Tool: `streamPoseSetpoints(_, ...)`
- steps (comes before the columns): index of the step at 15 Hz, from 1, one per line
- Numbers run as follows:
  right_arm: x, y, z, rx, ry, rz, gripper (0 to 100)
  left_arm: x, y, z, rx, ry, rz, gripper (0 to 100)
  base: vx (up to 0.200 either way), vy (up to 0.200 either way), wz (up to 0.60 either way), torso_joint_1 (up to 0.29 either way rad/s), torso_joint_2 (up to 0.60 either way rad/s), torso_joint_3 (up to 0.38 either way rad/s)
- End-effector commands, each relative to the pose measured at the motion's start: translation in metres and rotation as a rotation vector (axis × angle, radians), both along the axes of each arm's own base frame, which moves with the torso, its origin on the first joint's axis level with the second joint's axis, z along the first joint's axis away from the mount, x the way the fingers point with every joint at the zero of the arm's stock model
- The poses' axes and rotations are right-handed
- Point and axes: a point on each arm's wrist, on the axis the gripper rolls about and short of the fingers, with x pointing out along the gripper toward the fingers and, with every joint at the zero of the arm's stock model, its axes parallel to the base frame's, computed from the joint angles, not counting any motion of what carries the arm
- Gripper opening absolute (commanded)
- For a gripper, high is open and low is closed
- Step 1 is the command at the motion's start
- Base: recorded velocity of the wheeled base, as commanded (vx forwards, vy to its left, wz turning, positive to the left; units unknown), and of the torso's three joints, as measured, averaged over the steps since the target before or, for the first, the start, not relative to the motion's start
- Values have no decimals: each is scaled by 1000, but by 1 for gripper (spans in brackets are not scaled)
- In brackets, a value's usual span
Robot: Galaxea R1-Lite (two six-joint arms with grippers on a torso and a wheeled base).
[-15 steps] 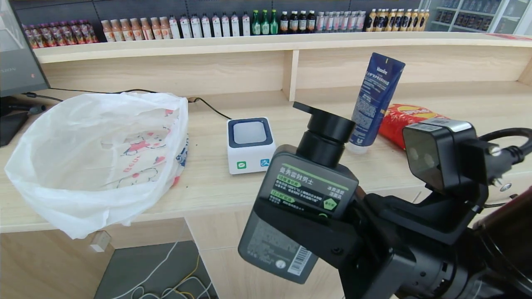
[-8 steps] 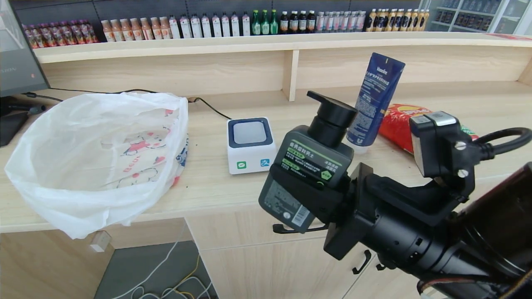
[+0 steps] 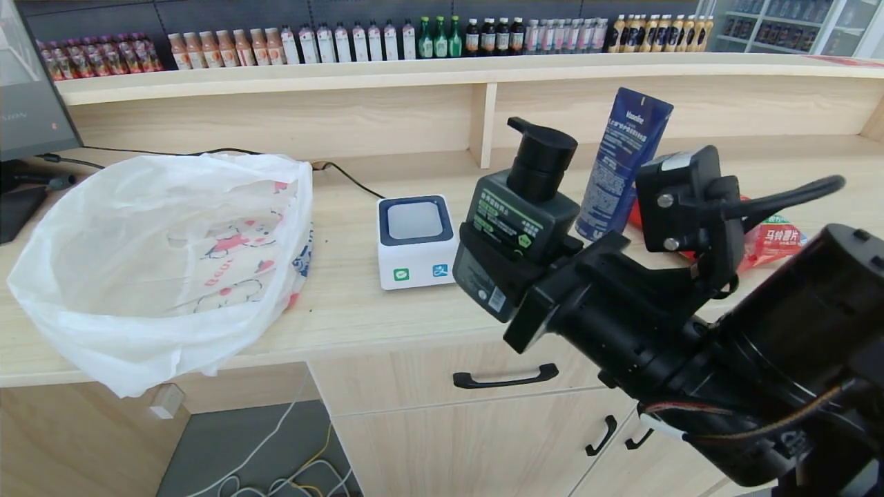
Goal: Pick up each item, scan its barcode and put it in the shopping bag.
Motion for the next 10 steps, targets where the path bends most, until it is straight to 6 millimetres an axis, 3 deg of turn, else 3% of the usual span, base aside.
streamPoseSetpoints(1, 7, 7, 6, 3, -24, -75, 0, 0, 0, 0, 0, 0, 0, 100, 0, 0, 0, 0, 0, 0)
streamPoseSetpoints(10, 24, 20, 44, 13, -147, -382, 0, 0, 0, 0, 0, 0, 0, 100, 0, 0, 0, 0, 0, 0)
